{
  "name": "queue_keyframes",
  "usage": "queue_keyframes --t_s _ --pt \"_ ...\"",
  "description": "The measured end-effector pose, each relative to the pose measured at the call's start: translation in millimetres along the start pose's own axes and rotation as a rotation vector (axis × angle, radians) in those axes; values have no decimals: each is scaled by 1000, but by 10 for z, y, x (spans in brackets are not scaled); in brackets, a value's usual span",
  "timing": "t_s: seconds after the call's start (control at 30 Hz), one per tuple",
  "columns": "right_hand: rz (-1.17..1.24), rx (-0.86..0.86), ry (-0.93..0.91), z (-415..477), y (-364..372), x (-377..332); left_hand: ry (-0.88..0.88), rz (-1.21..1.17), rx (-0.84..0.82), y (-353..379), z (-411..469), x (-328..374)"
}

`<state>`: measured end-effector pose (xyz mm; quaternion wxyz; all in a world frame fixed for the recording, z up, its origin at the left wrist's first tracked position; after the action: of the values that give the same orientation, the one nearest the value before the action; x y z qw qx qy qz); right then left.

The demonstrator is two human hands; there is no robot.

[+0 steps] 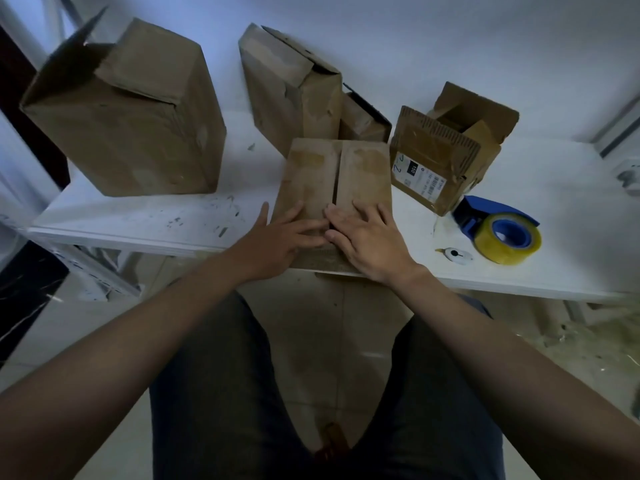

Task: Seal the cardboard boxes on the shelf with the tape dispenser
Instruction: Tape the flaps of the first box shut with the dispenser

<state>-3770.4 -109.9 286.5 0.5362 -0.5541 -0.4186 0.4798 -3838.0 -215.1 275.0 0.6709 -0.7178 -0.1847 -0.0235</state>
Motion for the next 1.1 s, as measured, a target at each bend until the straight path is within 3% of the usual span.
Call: queue_keyframes --t_s 0.23,0.37,0.57,0.73,0.93,1.1 --pt "-180 127 -11 -31 2 -56 -49 -162 124 -90 75 0" --pt "-307 93 -29 -45 126 -51 -79 -163 256 -178 96 1" --pt "-308 103 -34 -20 147 -35 -163 -95 387 -234 103 40" --pt "-294 131 -68 -35 142 -41 -224 91 388 -166 112 122" --pt "-260 258 -38 -49 52 -48 -199 100 450 -170 114 85" --pt "-288 183 -14 -49 140 -15 -190 102 430 -195 36 30"
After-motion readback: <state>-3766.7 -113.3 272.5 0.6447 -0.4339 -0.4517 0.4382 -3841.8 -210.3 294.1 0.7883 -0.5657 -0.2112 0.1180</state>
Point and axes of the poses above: each hand's wrist, its own z-axis towards the middle knuckle, its own y-axis out of the palm, x = y × z, the point moved 10 cm from there along z, towards the middle knuckle, and after that the axes turned 4 degrees about -z, right-handed, at the moved point
